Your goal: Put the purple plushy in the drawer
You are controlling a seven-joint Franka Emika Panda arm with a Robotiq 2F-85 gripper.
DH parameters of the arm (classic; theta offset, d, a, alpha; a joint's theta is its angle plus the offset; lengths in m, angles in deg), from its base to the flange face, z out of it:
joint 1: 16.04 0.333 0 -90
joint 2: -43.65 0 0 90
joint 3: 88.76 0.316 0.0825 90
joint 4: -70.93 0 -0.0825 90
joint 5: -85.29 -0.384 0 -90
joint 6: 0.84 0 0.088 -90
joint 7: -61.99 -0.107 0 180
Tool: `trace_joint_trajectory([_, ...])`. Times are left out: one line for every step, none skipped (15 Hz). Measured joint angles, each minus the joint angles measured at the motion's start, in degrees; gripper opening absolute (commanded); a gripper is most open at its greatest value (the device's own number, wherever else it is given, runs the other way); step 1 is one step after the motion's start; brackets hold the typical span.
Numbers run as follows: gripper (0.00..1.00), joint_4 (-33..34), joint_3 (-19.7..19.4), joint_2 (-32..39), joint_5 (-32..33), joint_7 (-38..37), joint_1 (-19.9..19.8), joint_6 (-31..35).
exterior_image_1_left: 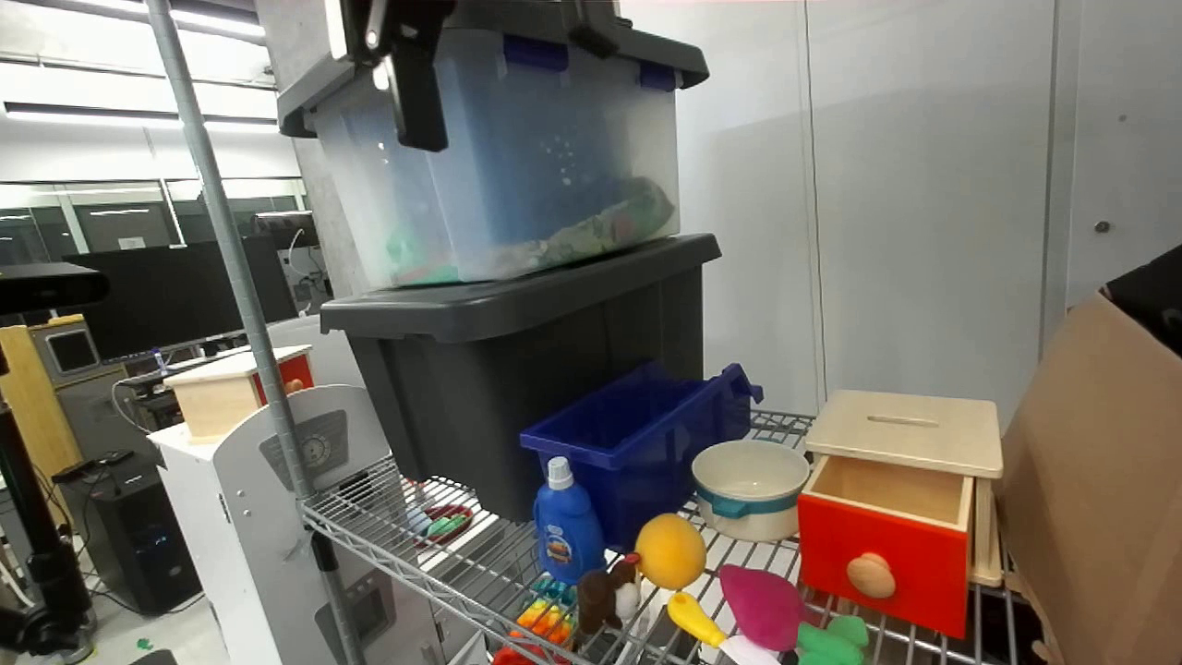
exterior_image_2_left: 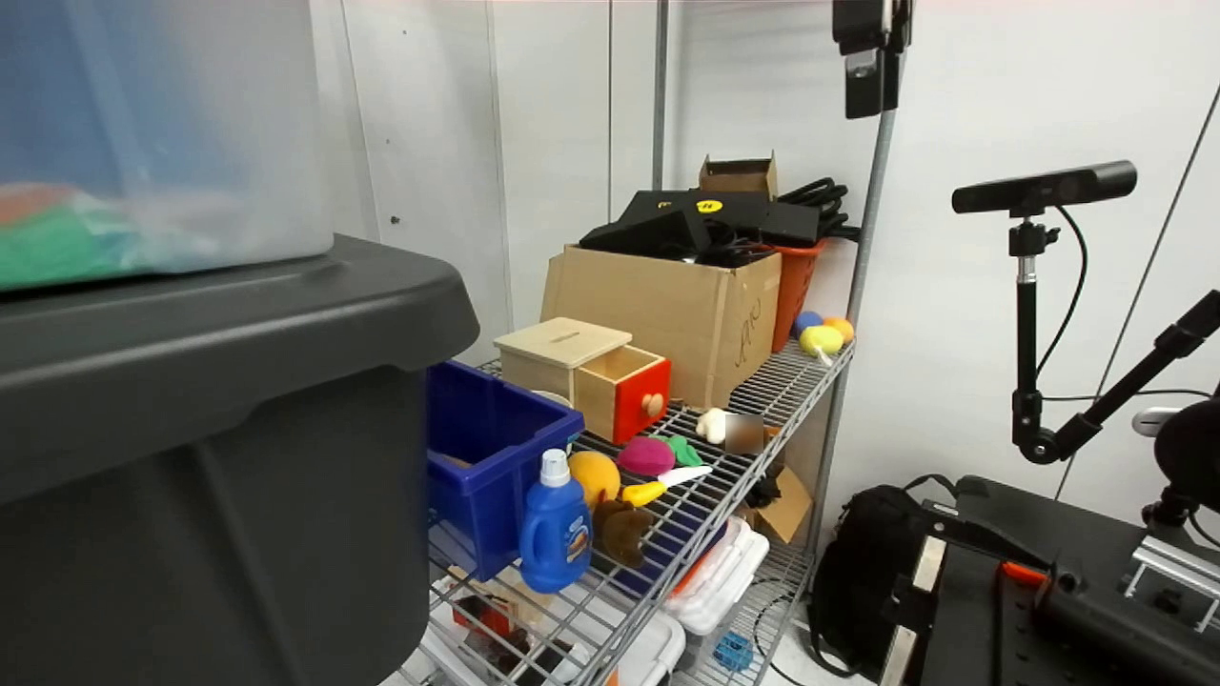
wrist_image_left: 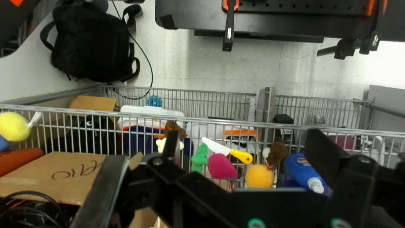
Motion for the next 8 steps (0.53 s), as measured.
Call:
trace_joint_trajectory([1.0,0.87,0.09,0.94,0.0,0.45,0.02,1.14])
trace_joint_trajectory([1.0,1.62,0.13,1.84,0.0,0.85,0.02,2.26])
trace_joint_trajectory([1.0,2.29,0.14,2.75,0.0,1.28,0.02,3.44])
trace_joint_trajectory([1.0,2.71,0.16,3.51,-0.01,1.68,0.03,4.76])
trace_joint_trajectory([1.0,2.82,0.2,4.11,-0.23,2.05,0.04,6.25])
trace_joint_trajectory([1.0,2.78,0.27,4.64,-0.57,2.41,0.06,7.84])
trace_joint_trajectory([1.0,2.64,0.39,5.22,-1.45,2.73,0.09,9.5])
trace_joint_trajectory([1.0,2.44,0.58,5.92,-2.64,2.94,0.16,11.12])
